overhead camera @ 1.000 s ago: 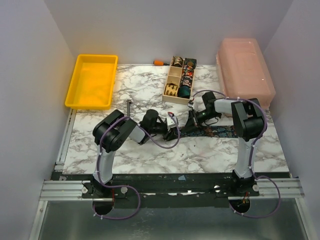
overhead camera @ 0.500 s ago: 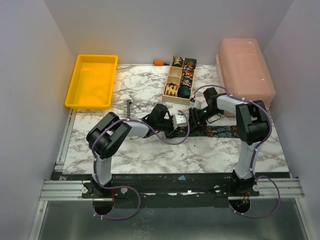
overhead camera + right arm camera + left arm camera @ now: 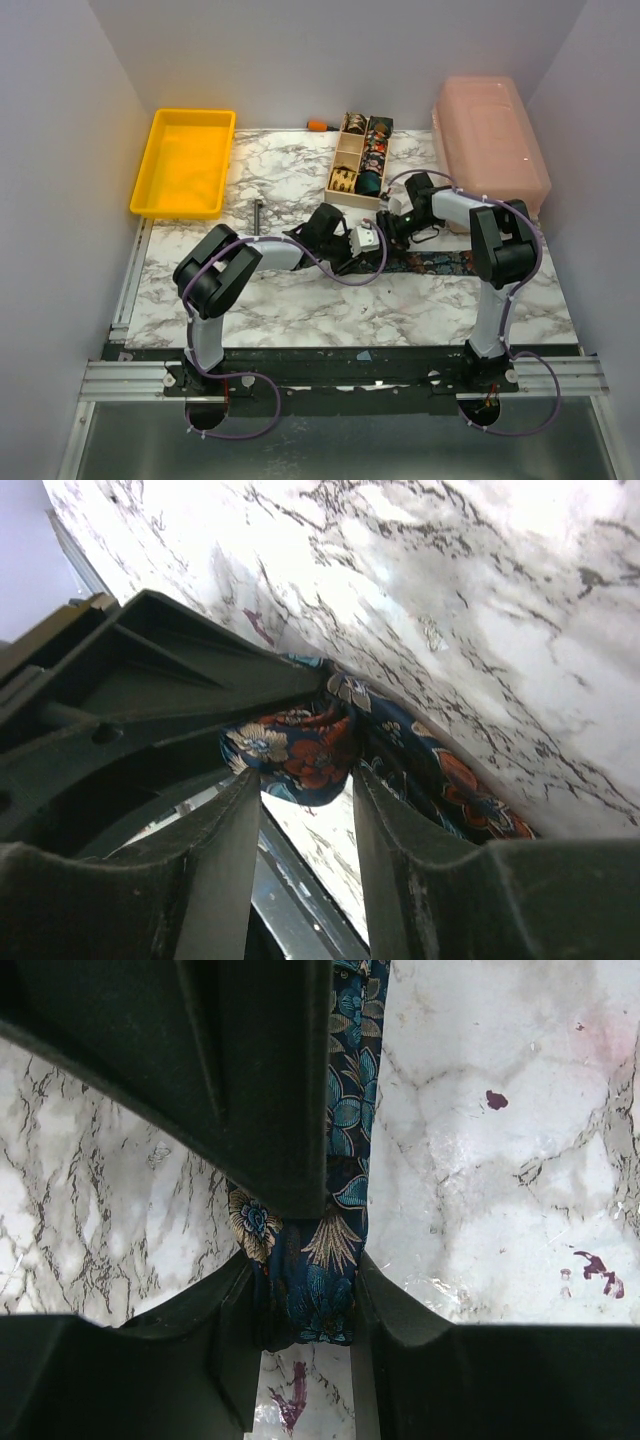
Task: Roll the ties
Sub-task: Roll the tie at the center of the board.
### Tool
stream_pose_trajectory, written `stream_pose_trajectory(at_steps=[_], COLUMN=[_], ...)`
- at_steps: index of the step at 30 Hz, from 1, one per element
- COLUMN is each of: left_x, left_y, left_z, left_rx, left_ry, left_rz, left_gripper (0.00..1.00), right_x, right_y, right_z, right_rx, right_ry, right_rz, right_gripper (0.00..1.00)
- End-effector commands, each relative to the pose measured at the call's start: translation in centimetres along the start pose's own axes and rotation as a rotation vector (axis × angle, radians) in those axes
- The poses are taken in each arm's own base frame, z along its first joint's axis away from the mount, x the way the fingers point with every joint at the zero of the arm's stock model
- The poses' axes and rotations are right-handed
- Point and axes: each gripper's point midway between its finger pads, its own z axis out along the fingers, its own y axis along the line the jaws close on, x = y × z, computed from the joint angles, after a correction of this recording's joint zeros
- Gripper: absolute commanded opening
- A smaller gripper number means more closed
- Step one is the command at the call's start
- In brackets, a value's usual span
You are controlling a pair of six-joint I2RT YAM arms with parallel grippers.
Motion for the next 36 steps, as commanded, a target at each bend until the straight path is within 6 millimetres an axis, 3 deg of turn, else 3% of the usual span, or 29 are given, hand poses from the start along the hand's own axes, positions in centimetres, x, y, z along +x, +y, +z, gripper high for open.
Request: stream_pose_trajectory(at_steps=[1, 5, 9, 15, 20, 30, 36], left_x=[4.9, 4.9, 4.6, 3.2, 0.1, -2.8, -3.2], left_y=[-1.0, -1.0, -1.3, -1.2, -0.8, -1.1, -1.1], left_z=[0.0, 0.0, 0.3, 0.2, -0.9, 0.6, 2.1], left_rx=[0.002, 0.004, 0.020, 0.037, 0.057, 0.095, 0.117], left_ry=[0.173, 0.175, 0.162, 0.056, -0.196, -0.387, -0.370], left_rz=[-0.070, -0.080, -0.098, -0.116, -0.081, -0.024, -0.077], left_gripper=[0.07, 0.11, 0.25, 0.58, 0.87, 0.89, 0.77], right_x=[-0.5, 1.7, 2.6, 1.9, 1.9, 2.6, 2.4], right_y=[-0.1, -2.5, -4.8, -8.3, -10.5, -11.5, -11.6], right_z=[1.1, 1.8, 2.3, 1.9, 1.6, 1.9, 2.0], right_rx=[-0.016, 0.030, 0.098, 0.250, 0.343, 0.361, 0.355], right_ry=[0.014, 0.089, 0.115, 0.108, 0.122, 0.144, 0.147], right_rz=[0.000, 0.001, -0.026, -0.058, -0.092, -0.116, -0.130], right_gripper=[0.40, 0.30, 0.00, 0.00, 0.00, 0.00, 0.00])
